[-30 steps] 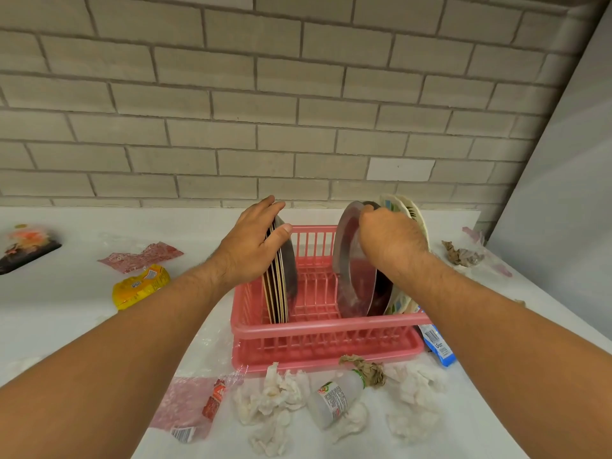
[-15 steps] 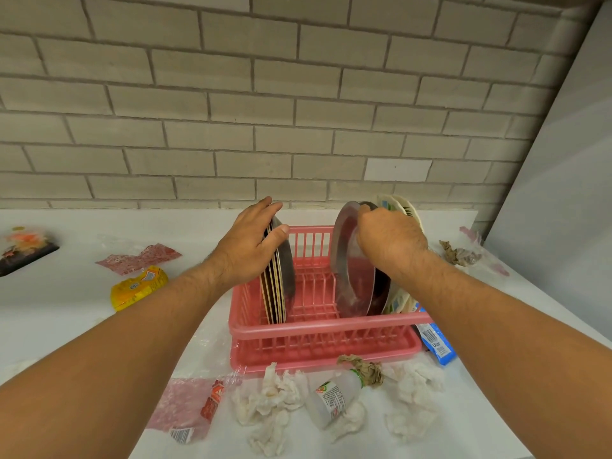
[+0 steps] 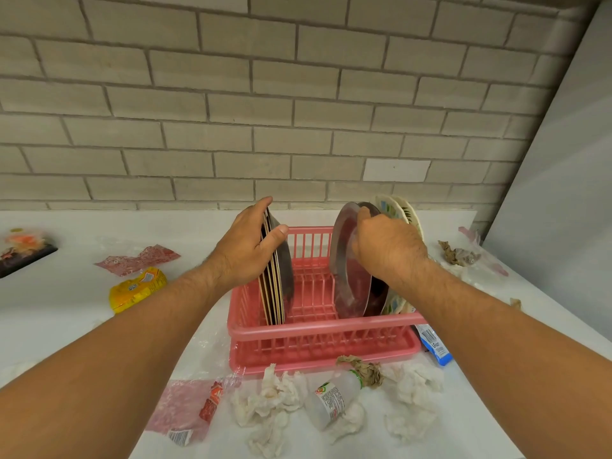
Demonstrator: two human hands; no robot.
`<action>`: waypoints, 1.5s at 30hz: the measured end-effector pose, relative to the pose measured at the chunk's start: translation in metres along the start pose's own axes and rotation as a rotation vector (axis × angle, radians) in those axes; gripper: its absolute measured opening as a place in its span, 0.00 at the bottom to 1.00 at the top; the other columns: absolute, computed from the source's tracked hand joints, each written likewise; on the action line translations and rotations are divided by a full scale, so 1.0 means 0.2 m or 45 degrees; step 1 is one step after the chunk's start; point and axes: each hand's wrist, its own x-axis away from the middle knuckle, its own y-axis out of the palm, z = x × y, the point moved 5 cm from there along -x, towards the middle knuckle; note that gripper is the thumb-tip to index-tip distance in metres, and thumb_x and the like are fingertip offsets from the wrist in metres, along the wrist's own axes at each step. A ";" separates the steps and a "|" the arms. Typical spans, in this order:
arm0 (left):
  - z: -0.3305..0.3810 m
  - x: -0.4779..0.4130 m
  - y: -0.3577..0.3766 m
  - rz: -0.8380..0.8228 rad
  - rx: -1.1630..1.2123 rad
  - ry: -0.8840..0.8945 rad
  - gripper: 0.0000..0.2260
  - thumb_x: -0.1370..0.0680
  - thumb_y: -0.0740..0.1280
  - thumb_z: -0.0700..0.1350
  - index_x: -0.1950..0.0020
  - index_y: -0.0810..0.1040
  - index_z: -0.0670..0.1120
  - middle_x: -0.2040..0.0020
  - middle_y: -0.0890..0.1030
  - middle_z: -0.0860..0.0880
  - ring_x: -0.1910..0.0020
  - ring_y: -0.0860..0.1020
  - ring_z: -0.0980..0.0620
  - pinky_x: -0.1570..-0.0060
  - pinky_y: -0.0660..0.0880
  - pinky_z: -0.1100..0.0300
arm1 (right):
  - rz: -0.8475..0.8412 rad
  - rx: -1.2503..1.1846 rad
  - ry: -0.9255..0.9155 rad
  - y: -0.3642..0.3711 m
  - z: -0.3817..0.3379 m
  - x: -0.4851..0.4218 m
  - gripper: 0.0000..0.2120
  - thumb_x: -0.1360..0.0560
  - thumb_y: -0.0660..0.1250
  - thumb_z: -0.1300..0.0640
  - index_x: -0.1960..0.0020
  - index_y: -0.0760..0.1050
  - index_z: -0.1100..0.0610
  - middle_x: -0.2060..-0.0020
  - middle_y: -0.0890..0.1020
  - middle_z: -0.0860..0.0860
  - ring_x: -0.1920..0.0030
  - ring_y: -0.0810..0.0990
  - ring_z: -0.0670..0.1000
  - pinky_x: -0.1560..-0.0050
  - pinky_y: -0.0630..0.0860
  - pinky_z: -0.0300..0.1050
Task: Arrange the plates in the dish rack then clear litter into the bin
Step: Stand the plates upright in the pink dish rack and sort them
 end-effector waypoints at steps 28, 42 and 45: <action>0.01 0.02 -0.01 -0.007 0.070 -0.027 0.24 0.19 0.54 0.58 0.26 0.58 0.50 0.23 0.60 0.52 0.26 0.60 0.52 0.29 0.64 0.48 | 0.025 -0.053 -0.090 -0.06 0.01 0.03 0.22 0.19 0.55 0.45 0.31 0.64 0.57 0.57 0.75 0.52 0.57 0.75 0.54 0.64 0.70 0.46; -0.01 0.01 -0.03 0.069 0.174 -0.016 0.18 0.18 0.54 0.46 0.27 0.63 0.49 0.28 0.67 0.51 0.29 0.64 0.55 0.30 0.62 0.56 | -0.120 -1.134 -0.300 0.10 -0.43 0.18 0.19 0.18 0.54 0.45 0.31 0.70 0.52 0.43 0.80 0.52 0.42 0.77 0.52 0.42 0.74 0.48; -0.03 0.00 -0.04 0.064 0.112 0.007 0.19 0.17 0.54 0.48 0.27 0.65 0.48 0.30 0.70 0.50 0.31 0.66 0.54 0.32 0.63 0.57 | -0.063 -1.184 -0.300 0.10 -0.43 0.19 0.20 0.18 0.54 0.46 0.30 0.70 0.53 0.39 0.79 0.52 0.39 0.76 0.52 0.37 0.72 0.49</action>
